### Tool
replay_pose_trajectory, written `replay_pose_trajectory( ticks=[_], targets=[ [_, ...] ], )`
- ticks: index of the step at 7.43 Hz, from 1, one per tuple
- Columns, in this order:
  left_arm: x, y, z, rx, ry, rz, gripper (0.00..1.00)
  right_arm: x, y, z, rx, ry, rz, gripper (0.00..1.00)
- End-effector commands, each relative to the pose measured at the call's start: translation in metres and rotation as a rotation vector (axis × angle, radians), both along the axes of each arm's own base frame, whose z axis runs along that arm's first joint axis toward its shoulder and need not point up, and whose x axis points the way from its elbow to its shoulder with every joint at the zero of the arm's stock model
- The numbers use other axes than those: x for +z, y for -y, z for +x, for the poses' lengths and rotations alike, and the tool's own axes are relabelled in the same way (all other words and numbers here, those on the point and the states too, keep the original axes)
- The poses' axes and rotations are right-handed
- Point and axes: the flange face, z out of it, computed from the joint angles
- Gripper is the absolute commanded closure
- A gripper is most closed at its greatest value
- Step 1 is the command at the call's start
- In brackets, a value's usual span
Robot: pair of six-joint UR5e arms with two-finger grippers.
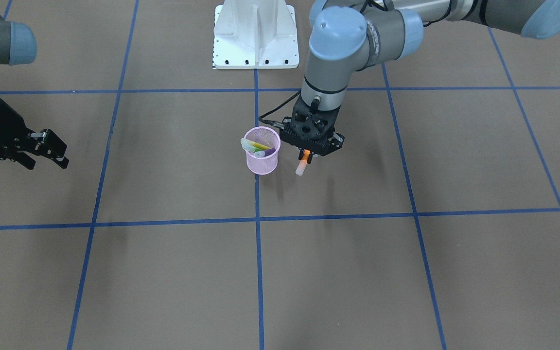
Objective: Collect pens into pen holder
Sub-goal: 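Carry the orange marker over the lavender cup with the left gripper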
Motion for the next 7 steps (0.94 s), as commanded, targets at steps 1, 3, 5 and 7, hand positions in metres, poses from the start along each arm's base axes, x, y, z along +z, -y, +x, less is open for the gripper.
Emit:
replay_pose_trajectory(
  ticks=[1,3,5,7],
  targets=[
    [-0.029,-0.042,0.000,-0.120,-0.149,0.152,1.00,-0.001,0.001,0.000,0.004,-0.002,0.003,0.20],
    [-0.030,-0.069,0.000,-0.212,-0.284,0.292,1.00,-0.001,0.002,0.002,0.007,-0.002,0.003,0.20],
    [-0.022,-0.100,0.016,-0.276,-0.268,0.345,1.00,0.001,0.001,0.002,0.006,-0.002,0.000,0.20],
    [-0.003,-0.145,0.047,-0.304,-0.287,0.389,1.00,0.001,0.002,0.003,0.008,-0.003,0.001,0.20]
  ],
)
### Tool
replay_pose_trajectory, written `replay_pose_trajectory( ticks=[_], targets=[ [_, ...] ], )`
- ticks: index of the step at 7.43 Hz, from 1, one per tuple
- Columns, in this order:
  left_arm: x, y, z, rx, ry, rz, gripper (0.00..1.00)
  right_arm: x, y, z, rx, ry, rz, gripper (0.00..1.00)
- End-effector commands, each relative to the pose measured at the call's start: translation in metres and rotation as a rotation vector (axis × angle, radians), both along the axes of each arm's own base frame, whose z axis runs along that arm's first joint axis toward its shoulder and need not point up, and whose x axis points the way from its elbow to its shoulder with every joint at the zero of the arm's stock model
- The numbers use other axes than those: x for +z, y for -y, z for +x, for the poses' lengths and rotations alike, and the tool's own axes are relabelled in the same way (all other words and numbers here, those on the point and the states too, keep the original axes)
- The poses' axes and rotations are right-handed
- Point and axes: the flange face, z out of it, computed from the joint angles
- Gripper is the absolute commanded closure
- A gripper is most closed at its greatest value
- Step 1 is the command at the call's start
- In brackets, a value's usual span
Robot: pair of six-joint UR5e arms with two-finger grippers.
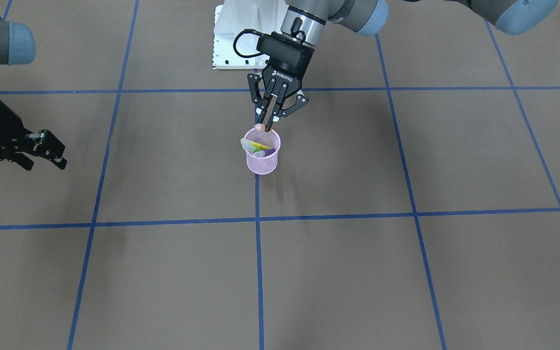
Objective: Collect pens into pen holder
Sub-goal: 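Carry the orange marker over the lavender cup with the left gripper, then lower the orange marker into the cup and open the left gripper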
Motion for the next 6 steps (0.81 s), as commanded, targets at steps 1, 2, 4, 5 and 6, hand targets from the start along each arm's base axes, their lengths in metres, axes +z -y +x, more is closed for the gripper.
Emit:
replay_pose_trajectory(
  ticks=[1,2,4,5,6],
  targets=[
    [0.010,-0.022,0.015,-0.018,-0.008,0.023,1.00,0.000,0.000,0.001,0.001,-0.001,0.000,0.20],
    [0.013,-0.021,0.023,-0.017,0.007,0.019,1.00,0.003,0.000,0.001,0.002,-0.004,-0.003,0.20],
    [0.015,-0.016,0.025,-0.025,0.015,0.019,1.00,0.004,-0.001,0.001,0.002,-0.006,-0.004,0.20],
    [0.015,-0.013,0.025,-0.027,0.026,0.028,1.00,0.004,-0.001,0.000,0.002,-0.007,-0.005,0.20],
    [0.015,-0.013,0.026,-0.019,0.049,0.052,1.00,0.005,0.000,0.000,0.002,-0.007,-0.007,0.20]
  ],
)
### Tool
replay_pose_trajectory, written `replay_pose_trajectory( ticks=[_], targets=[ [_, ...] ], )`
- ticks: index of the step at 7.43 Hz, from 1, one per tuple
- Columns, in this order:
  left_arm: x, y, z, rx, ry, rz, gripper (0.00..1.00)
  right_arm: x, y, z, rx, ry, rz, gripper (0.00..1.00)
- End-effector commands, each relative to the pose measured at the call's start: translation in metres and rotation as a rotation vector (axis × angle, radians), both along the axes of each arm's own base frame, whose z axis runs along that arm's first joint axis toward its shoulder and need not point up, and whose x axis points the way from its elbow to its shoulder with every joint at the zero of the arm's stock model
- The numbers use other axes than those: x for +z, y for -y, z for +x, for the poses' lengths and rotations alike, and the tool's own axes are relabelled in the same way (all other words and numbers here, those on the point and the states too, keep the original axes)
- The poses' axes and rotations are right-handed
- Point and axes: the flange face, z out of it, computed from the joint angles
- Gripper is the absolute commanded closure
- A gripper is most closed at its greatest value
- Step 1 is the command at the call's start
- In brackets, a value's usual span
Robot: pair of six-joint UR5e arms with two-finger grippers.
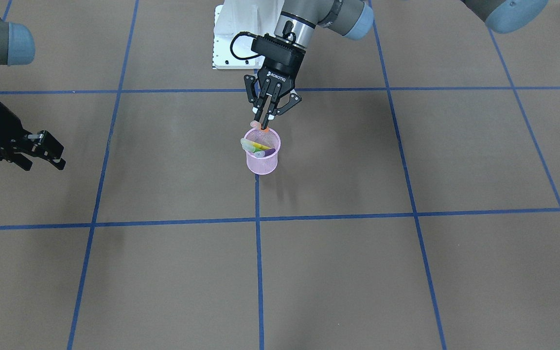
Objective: Collect pens into pen holder
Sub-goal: 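Lower the orange marker into the cup and open the left gripper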
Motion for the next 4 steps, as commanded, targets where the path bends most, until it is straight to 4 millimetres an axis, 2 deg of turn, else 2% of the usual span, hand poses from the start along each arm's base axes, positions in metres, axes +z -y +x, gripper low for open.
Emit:
replay_pose_trajectory(
  ticks=[1,2,3,4],
  targets=[
    [0.0023,0.0013,0.0039,0.007,0.026,0.019,1.00,0.0009,0.0001,-0.0001,0.000,-0.001,-0.001,0.20],
    [0.0029,0.0015,0.0045,0.007,0.028,0.019,1.00,0.0017,0.0003,-0.0003,0.000,-0.002,-0.003,0.20],
    [0.0037,0.0011,0.0066,0.008,0.031,0.018,0.89,0.0024,0.0002,-0.0011,-0.002,-0.003,-0.004,0.20],
    [0.0021,0.0014,0.0076,0.008,0.029,0.019,0.73,0.0024,0.0005,-0.0004,0.000,-0.003,-0.004,0.20]
  ],
)
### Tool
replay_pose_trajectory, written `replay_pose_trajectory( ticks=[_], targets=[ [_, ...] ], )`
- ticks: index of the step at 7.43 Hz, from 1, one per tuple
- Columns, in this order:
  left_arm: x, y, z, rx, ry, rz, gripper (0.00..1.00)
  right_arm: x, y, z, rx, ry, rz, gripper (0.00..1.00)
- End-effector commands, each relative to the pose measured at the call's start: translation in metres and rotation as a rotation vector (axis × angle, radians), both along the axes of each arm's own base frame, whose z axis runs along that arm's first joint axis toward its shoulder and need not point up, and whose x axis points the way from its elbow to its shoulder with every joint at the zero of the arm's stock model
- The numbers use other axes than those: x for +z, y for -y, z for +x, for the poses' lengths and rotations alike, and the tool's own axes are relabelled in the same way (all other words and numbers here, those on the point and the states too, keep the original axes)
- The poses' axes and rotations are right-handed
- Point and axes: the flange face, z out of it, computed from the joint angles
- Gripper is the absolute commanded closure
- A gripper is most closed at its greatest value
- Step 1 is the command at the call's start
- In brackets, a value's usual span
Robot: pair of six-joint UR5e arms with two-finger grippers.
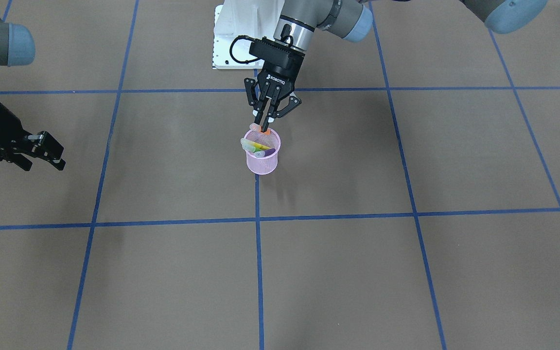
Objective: Collect pens into pen holder
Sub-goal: 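Lower the orange marker into the cup and open the left gripper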
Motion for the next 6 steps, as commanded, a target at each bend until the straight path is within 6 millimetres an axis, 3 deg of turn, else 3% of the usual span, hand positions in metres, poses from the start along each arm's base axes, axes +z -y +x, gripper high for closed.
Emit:
replay_pose_trajectory(
  ticks=[1,2,3,5,6],
  targets=[
    [0.001,0.001,0.004,0.002,0.006,-0.002,0.48,0.001,0.000,-0.001,-0.001,-0.001,-0.002,0.19],
    [0.001,0.002,0.003,-0.001,0.004,-0.002,0.32,0.002,0.000,-0.001,-0.002,-0.002,-0.002,0.19],
    [0.000,0.004,0.001,-0.006,-0.007,-0.009,0.23,0.002,0.001,0.000,0.000,-0.002,-0.002,0.19],
    [-0.012,0.010,-0.016,-0.030,-0.061,-0.018,0.21,0.002,0.001,0.000,0.001,-0.003,-0.002,0.19],
    [-0.014,0.027,-0.032,-0.072,-0.137,-0.094,0.21,0.002,0.001,0.000,0.002,-0.004,-0.001,0.18]
  ],
)
